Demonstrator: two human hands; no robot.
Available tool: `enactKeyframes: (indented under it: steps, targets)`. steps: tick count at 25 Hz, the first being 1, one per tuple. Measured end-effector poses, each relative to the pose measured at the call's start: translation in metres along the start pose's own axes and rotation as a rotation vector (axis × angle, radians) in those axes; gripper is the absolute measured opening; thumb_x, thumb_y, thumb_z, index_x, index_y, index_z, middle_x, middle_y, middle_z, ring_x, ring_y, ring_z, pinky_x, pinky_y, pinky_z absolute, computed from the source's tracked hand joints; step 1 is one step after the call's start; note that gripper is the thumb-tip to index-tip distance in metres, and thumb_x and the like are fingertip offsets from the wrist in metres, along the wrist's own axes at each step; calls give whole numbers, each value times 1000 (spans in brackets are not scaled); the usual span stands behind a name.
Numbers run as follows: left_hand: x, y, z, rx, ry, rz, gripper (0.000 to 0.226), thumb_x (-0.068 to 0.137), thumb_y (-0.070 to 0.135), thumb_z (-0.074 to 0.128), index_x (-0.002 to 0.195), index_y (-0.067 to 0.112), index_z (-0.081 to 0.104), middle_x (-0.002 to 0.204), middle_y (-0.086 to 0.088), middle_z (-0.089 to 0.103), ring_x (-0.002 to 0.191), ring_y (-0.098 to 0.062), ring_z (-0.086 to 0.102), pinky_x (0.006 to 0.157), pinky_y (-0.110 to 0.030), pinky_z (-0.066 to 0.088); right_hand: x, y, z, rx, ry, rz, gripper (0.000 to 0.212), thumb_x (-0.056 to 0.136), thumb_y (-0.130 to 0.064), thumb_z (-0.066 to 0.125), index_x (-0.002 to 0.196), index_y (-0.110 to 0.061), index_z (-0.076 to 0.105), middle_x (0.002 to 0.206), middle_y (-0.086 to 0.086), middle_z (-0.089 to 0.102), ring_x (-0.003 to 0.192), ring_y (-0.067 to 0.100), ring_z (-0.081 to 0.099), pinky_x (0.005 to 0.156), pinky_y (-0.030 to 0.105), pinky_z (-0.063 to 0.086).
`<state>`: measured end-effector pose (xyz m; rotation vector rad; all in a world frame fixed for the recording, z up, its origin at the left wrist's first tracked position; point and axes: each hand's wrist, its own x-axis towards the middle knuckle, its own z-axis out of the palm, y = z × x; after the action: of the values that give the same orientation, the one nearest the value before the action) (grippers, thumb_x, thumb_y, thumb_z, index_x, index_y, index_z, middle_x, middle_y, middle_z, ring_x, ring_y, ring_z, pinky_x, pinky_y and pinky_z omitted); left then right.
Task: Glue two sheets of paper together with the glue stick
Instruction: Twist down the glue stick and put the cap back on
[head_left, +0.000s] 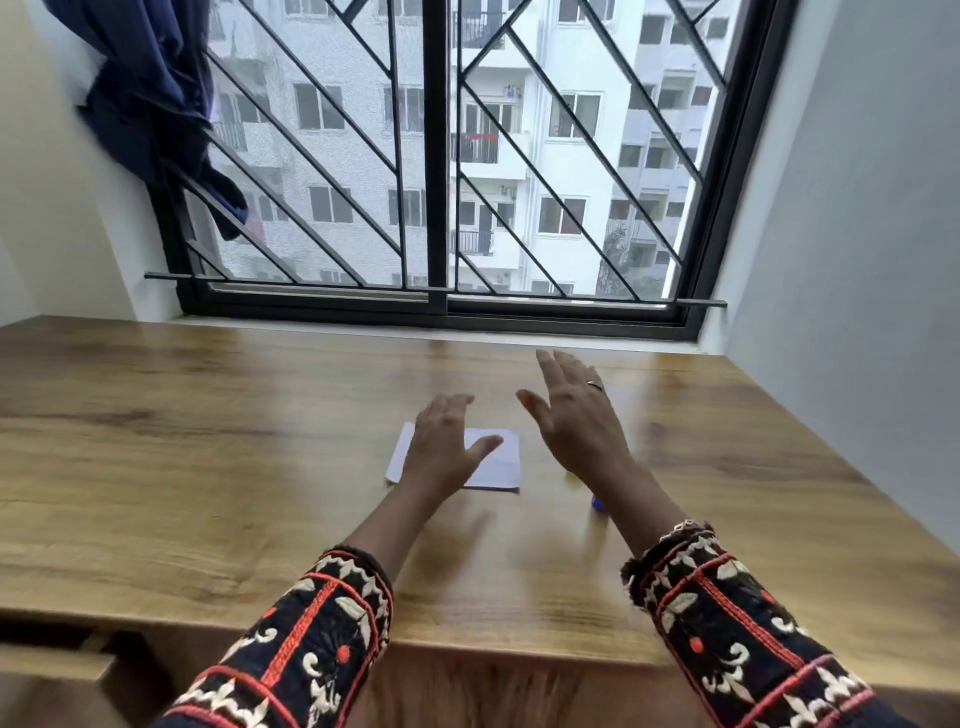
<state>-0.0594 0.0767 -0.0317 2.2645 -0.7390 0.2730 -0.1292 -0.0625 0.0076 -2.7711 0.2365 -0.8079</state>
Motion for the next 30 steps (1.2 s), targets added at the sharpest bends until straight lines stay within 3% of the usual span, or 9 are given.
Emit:
enactKeyframes:
  steps: [3,6,12,18,22,24,27,30]
  targets:
    - [-3,12,10,-97,-18,38,60,79,36,66,130,12,44,135,-8,47,125,-23,43,101,-34,36,-9,12,-16,226,0,21,54,95,-37,39,142,-12,30,149,12,36,139,24,28,111,32,21]
    - [-10,52,29,-186,-99,96,62,75,37,70,127,10,47,131,-8,52,121,-20,48,98,-28,37,-27,48,-38,403,123,95,46,96,-31,38,137,-11,39,144,11,44,135,22,38,107,28,27]
    - [-18,76,47,-412,-185,42,49,69,25,77,111,9,58,112,-8,64,107,-16,57,87,-20,41,-34,67,-36,796,187,261,40,96,-33,33,125,-11,51,122,12,60,119,26,54,106,44,39]
    - [-25,89,62,-539,-219,-18,22,72,12,74,89,4,63,89,-16,69,90,-28,66,84,-38,50,-47,79,-27,1015,162,422,38,97,-36,30,116,-12,53,110,11,60,109,26,57,97,35,44]
    - [-24,88,55,-679,-182,-34,8,76,5,67,80,3,60,71,-12,67,69,-23,63,74,-35,49,-51,78,-26,1124,102,559,38,97,-37,33,109,-9,54,105,13,61,99,25,59,92,36,47]
    - [-18,89,47,-768,-159,-24,5,78,0,63,81,4,60,69,-7,65,69,-19,60,76,-34,48,-51,75,-25,1197,30,665,38,97,-34,34,107,-4,55,99,16,62,90,25,61,85,35,51]
    - [-9,92,31,-874,-145,-1,12,82,-4,60,89,6,61,87,-11,63,86,-21,60,89,-38,49,-51,62,-21,1330,-115,822,42,98,-33,32,99,2,55,83,16,62,71,24,63,61,28,56]
    - [-4,92,18,-913,-182,48,18,85,-4,55,102,2,60,98,-13,62,94,-21,61,87,-28,52,-49,51,-16,1410,-234,893,49,97,-41,32,95,1,58,72,13,68,54,17,66,43,21,52]
